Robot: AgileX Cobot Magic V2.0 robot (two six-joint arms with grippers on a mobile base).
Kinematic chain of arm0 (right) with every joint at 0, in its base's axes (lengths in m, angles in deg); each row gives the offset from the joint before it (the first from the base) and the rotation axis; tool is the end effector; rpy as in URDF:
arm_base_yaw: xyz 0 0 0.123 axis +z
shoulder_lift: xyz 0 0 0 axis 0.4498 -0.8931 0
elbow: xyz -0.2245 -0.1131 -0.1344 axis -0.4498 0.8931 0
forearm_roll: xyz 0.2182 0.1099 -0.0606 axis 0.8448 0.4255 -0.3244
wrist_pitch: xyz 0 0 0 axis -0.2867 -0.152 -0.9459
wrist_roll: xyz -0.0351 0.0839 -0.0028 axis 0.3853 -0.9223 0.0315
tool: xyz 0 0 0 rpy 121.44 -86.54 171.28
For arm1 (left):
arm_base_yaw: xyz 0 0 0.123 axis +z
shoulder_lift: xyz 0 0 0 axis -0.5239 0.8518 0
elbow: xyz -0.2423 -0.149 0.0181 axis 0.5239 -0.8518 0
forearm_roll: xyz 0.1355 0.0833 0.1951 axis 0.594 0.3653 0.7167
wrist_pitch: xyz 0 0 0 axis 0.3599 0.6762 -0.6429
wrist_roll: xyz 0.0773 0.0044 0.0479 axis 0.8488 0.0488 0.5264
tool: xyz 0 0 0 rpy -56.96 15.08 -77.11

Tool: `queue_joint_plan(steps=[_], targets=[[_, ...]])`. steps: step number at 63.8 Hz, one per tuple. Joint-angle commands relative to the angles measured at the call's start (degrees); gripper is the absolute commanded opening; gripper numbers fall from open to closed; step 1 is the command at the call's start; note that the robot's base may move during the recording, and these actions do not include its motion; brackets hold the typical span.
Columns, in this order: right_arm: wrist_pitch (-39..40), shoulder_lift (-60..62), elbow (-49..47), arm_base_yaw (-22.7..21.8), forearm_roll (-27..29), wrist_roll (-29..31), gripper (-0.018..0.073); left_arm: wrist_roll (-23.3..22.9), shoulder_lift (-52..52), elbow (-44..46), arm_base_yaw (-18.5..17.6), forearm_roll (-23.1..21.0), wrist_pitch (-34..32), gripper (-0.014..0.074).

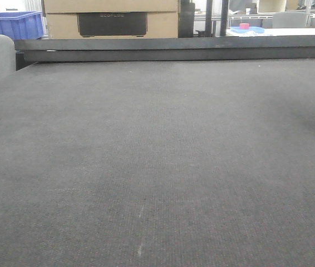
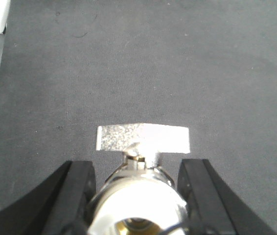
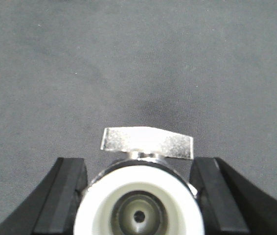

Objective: Place valve from conveyor to right shelf box

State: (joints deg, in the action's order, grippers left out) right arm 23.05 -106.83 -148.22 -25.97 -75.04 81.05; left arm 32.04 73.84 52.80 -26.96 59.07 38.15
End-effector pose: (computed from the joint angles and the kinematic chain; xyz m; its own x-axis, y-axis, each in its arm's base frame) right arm 0.2358 0.0235 0.4624 -0.6103 -0.1103 -0.7845 -0.2510 0.9662 0.0594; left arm 0.2270 0.0068 0.4692 -0.6242 0.0432 -0.7801 0.0775 0.9970 -0.0068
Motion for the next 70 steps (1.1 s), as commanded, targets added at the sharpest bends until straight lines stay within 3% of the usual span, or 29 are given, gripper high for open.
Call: queue_joint_plan(steps=[1,70], targets=[[2.7,0.9,-1.0,0.0,0.4,-0.1,-0.0153,-0.5,-0.7,0.5,-0.3,-0.3,-2.5,-0.0111],[3.1,0.8,-1.0,0.0,0.4,-0.1,-0.0153,-0.5,-0.7,0.5,-0.3,-0.3,-2.5,-0.0111]])
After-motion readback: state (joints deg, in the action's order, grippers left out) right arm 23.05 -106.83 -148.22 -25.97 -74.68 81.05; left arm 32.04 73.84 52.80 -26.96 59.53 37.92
